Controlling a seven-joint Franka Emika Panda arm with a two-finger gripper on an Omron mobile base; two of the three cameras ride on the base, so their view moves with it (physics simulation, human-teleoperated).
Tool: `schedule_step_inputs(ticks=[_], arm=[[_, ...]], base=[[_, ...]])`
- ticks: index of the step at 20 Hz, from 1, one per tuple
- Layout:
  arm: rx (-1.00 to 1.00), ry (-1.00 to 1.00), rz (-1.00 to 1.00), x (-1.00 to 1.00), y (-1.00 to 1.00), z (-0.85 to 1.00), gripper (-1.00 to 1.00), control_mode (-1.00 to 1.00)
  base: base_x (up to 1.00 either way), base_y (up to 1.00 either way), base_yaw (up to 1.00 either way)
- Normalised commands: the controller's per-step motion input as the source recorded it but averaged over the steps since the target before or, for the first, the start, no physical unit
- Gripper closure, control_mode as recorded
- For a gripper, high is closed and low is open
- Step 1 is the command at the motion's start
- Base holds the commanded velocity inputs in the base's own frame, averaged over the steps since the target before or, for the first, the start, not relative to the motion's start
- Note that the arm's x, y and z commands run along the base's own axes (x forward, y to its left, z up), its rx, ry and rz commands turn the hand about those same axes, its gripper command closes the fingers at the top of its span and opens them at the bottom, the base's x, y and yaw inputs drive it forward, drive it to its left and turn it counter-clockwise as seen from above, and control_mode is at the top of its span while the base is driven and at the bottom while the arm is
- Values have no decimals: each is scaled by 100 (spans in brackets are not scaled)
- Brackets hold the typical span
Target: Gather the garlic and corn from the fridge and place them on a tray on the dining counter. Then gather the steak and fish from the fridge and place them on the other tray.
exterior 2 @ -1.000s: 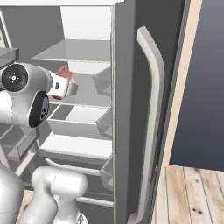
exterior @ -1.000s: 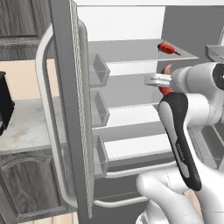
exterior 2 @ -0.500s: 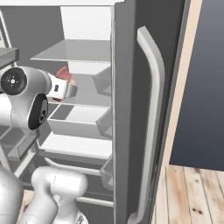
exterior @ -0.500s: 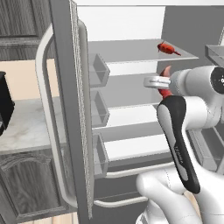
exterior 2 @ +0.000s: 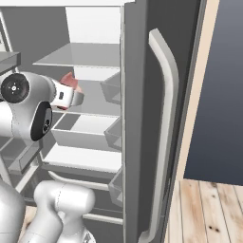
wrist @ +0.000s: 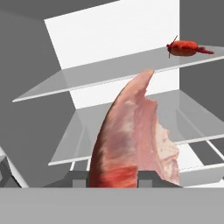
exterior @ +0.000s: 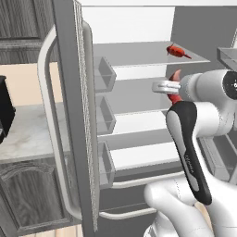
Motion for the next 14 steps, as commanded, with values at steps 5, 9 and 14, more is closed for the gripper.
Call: schedule_step_inputs(ticks=[5, 9, 14], arm=[[0, 0, 0, 0, 0, 0, 100, 100], [0, 0, 0, 0, 0, 0, 100, 100], [0, 0, 0, 0, 0, 0, 100, 100]], base=[[-50, -1, 0], [-89, 0, 0], [-100, 0, 0]])
